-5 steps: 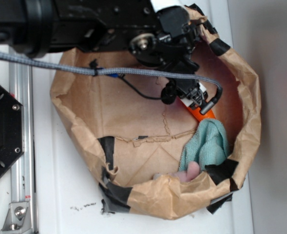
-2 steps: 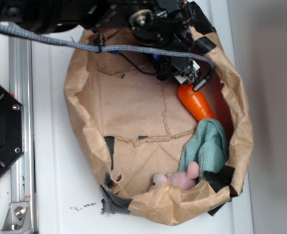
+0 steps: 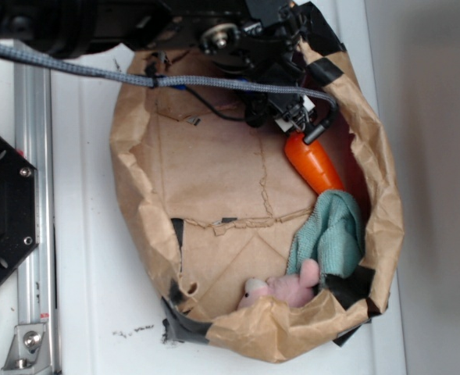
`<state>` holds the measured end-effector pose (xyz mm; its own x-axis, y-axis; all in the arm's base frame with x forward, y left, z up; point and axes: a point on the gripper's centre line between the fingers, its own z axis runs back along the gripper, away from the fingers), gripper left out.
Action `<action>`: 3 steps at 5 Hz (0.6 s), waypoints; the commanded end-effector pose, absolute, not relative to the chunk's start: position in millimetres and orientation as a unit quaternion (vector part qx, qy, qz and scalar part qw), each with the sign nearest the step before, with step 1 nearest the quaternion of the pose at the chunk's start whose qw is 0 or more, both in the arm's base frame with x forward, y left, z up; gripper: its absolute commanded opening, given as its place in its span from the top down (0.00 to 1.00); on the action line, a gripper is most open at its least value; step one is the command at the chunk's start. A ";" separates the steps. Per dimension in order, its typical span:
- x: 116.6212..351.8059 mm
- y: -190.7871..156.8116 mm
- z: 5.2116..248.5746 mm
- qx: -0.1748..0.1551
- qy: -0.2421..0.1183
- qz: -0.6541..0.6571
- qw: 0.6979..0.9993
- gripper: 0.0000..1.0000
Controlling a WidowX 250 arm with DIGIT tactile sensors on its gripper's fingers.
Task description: Grab the black box.
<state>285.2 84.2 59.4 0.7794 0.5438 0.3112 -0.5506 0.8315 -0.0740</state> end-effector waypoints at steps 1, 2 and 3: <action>269.4 85.1 59.0 0.012 -0.143 0.271 0.952 0.00; 266.5 83.0 62.5 0.013 -0.144 0.273 0.951 0.00; 270.3 89.8 60.9 0.021 -0.150 0.284 0.947 0.00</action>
